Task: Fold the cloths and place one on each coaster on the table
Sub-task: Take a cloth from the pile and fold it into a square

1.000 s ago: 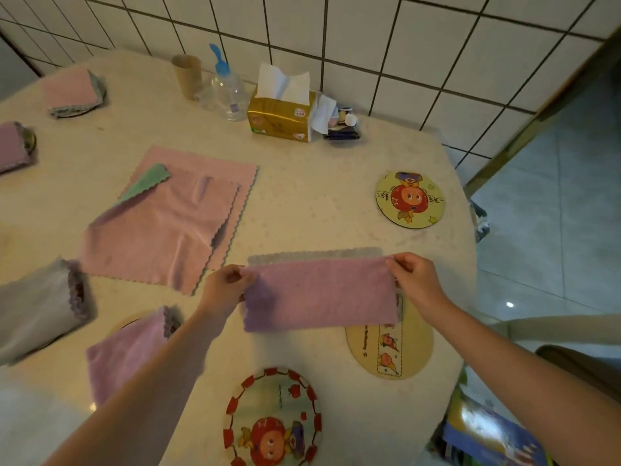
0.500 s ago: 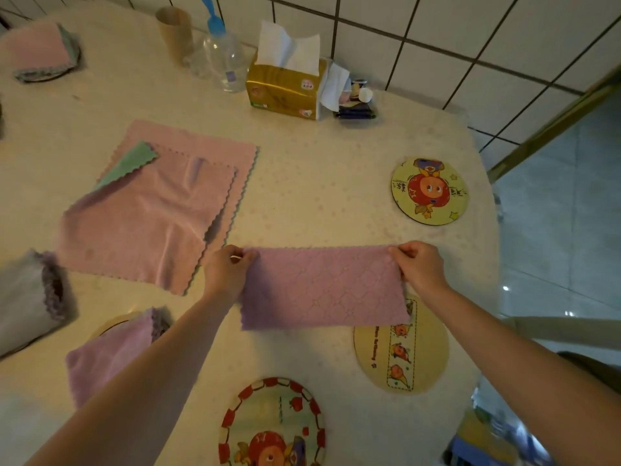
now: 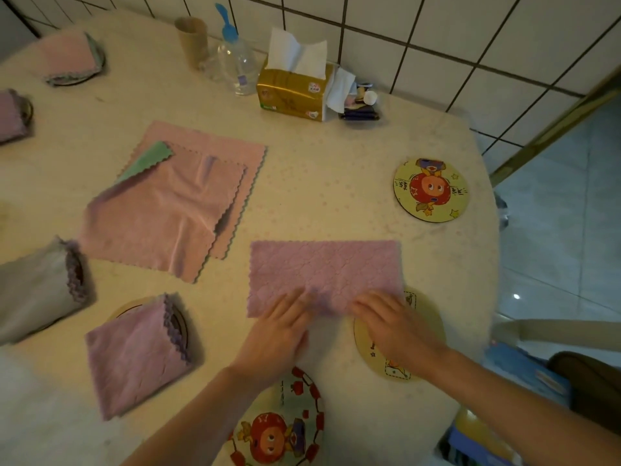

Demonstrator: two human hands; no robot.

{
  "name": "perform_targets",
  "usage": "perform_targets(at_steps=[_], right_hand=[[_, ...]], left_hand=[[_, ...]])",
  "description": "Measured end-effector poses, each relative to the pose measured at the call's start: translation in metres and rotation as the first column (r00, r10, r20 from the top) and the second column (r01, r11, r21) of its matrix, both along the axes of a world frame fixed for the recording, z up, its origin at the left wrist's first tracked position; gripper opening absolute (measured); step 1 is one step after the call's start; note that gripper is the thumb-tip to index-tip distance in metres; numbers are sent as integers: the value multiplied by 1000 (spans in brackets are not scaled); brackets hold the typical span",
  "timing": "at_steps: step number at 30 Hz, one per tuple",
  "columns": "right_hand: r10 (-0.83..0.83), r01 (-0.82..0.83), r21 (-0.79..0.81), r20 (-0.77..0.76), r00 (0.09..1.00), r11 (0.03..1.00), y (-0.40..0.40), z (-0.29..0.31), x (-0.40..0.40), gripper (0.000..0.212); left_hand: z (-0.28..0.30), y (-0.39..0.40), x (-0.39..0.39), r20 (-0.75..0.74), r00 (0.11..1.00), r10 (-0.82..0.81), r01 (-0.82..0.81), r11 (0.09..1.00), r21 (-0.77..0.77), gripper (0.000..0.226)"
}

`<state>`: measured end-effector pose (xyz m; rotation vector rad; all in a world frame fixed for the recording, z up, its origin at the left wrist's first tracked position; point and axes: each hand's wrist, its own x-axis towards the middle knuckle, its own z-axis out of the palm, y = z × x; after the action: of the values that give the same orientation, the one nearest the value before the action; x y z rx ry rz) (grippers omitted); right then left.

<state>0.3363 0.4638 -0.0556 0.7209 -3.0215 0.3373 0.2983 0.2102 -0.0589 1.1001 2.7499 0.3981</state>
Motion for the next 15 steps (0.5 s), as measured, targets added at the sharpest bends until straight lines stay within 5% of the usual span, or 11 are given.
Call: perform_targets(at_steps=[4, 15], right_hand=[[29, -37, 114, 72, 997, 993, 4, -9, 15, 75], [68, -104, 244, 154, 986, 964, 31, 4, 8, 76]], left_hand=[[-21, -7, 18, 33, 999, 13, -6, 983, -183, 59], [-3, -46, -13, -5, 1000, -22, 20, 984, -177, 72]])
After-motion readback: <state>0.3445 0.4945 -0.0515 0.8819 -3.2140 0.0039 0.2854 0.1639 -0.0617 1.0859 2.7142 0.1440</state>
